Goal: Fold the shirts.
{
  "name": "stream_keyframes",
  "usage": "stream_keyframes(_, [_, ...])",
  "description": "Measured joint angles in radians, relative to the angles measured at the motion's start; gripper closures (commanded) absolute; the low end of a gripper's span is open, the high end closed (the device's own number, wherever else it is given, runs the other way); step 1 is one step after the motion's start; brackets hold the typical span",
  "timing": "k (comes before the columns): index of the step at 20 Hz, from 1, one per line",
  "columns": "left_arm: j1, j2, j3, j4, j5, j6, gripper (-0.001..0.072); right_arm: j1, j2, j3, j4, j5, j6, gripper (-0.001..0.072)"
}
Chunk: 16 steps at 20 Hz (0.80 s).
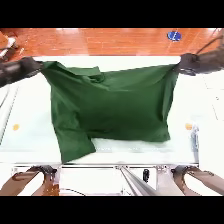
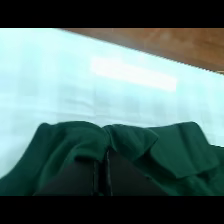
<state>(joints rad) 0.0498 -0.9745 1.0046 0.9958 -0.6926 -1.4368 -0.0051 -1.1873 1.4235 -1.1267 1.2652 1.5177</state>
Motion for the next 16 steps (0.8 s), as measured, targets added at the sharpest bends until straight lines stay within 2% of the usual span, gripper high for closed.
stream_keyframes(3, [-0.052, -0.210, 0.073, -0.009, 0.084, -0.012, 0.0685, -0.033, -0.201, 0.092, 0.057, -0.058, -0.003, 0.0692])
stream_keyframes(6, [-0.073, -0.375, 0.174, -0.015, 0.111, -0.024, 0.0684, -0.077, -0.378, 0.202, 0.156, -0.084, 0.001, 0.0691])
stream_keyframes(7, [-0.077, -0.419, 0.206, -0.024, 0.108, -0.027, 0.0667, -0.089, -0.430, 0.232, 0.191, -0.093, 0.002, 0.0650])
stream_keyframes(8, [-0.080, -0.453, 0.230, -0.035, 0.089, -0.027, 0.0557, -0.097, -0.473, 0.254, 0.217, -0.096, 0.004, 0.0428])
stream_keyframes(9, [-0.084, -0.480, 0.249, -0.045, 0.069, -0.025, 0.0275, -0.106, -0.510, 0.271, 0.243, -0.106, 0.005, 0.0297])
stream_keyframes(10, [-0.086, -0.502, 0.265, -0.056, 0.043, -0.015, 0.0200, -0.112, -0.539, 0.283, 0.262, -0.110, 0.005, 0.0296])
stream_keyframes(13, [-0.060, -0.536, 0.299, -0.045, -0.093, 0.016, 0.0200, -0.150, -0.583, 0.303, 0.290, -0.073, 0.007, 0.0297])
stream_keyframes(16, [0.053, -0.534, 0.327, 0.027, -0.282, 0.036, 0.0200, -0.225, -0.554, 0.302, 0.258, 0.068, 0.003, 0.0297])
